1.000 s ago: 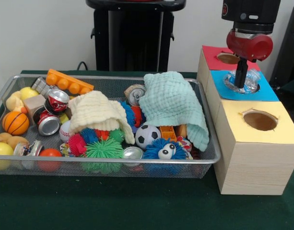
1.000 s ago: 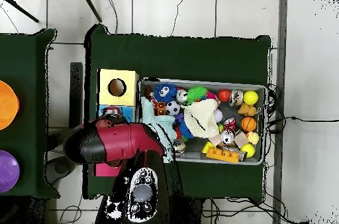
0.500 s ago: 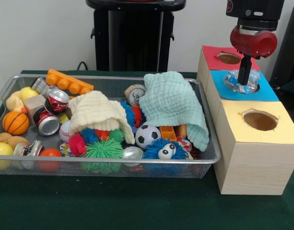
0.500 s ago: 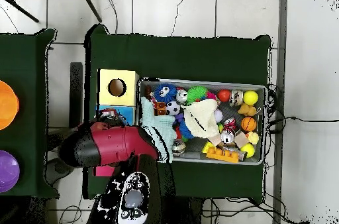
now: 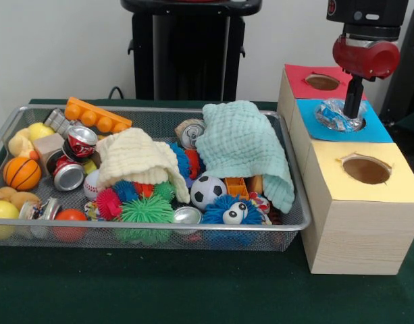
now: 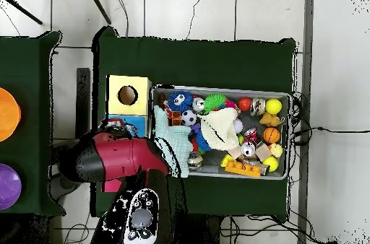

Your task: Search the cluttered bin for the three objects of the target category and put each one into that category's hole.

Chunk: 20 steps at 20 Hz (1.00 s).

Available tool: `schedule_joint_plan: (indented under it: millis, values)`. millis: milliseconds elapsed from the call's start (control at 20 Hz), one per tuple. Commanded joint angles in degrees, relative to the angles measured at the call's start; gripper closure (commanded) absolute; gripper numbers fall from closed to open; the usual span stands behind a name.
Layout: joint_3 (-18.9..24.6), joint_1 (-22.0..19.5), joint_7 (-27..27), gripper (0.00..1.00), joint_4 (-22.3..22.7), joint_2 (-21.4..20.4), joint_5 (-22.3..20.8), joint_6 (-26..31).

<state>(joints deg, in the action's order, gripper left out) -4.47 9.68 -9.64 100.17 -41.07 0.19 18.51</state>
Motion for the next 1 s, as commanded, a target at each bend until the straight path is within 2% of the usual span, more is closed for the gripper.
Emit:
schedule_joint_plan:
  millis: [50, 700, 1000]
  values:
    - [0.80, 0.46, -21.19, 1.00, -0.10, 3.00, 2.76, -1.06]
    - [-1.08, 1.46, -21.60, 1.00, -0.39, 4.55, 3.01, 0.04]
    - [-0.27, 0.89, -21.24, 1.00, 0.13, 4.71, 3.41, -0.13]
